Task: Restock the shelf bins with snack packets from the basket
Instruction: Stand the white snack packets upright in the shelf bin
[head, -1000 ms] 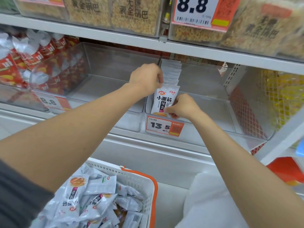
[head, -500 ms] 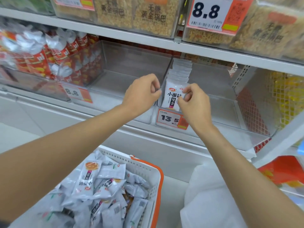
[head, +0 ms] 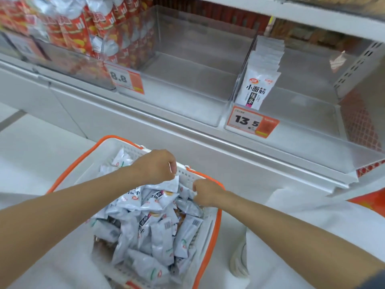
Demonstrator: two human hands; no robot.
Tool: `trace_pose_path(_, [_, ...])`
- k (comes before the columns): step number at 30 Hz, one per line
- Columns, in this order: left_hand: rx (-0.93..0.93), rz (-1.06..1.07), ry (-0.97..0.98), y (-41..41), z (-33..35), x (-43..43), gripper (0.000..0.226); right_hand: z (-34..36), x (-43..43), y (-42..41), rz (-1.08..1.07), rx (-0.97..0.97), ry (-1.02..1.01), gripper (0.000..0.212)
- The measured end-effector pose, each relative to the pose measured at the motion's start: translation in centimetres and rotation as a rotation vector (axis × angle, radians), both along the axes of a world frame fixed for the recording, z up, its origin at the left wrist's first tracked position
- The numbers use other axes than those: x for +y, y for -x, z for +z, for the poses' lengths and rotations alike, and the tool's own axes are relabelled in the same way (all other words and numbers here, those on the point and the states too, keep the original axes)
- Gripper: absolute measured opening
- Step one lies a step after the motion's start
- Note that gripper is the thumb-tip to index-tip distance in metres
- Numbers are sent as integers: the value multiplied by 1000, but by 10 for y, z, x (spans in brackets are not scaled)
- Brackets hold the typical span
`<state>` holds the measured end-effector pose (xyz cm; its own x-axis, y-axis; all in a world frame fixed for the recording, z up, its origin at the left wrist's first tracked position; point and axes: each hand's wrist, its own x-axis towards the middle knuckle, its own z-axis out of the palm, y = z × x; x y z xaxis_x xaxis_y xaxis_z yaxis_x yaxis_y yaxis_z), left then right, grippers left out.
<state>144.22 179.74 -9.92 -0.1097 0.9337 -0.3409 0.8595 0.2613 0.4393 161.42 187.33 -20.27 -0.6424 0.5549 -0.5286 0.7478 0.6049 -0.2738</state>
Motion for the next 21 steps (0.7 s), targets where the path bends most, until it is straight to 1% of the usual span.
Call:
trace_pose_path(2, [6, -6, 22, 3, -4, -2, 14, -32, -2, -7, 39, -107, -35, 23])
trace_pose_path(4, [14, -7, 53, 5, -8, -4, 12, -55, -2, -11, 49, -158, -69, 23])
trace_pose_path(7, [11, -16, 80, 4, -11, -6, 8, -73, 1, -9, 41, -188, -71, 21])
trace_pose_path(9, [4, -23, 94, 3, -12, -5, 11, -80, 3, -5, 26, -195, -82, 20])
trace_pose_path(12, [-26, -8, 97, 3, -12, -3, 9, -83, 0, 0, 21, -192, -146, 23])
trace_pose_path(15, [-21, 15, 92, 3, -12, -1, 9, -69, 1, 8, 12, -128, -163, 21])
trace_pose_path(18, [-25, 20, 85, 4, -13, 0, 12, -31, 7, 23, -9, 1, -84, 10])
trace_pose_path(20, [-26, 10, 97, 1, -11, 2, 24, 6, 12, 31, 26, 24, -55, 16])
trace_pose_path(21, [-16, 3, 109, 1, -10, 4, 35, 25, 15, 32, 50, 22, -50, 18])
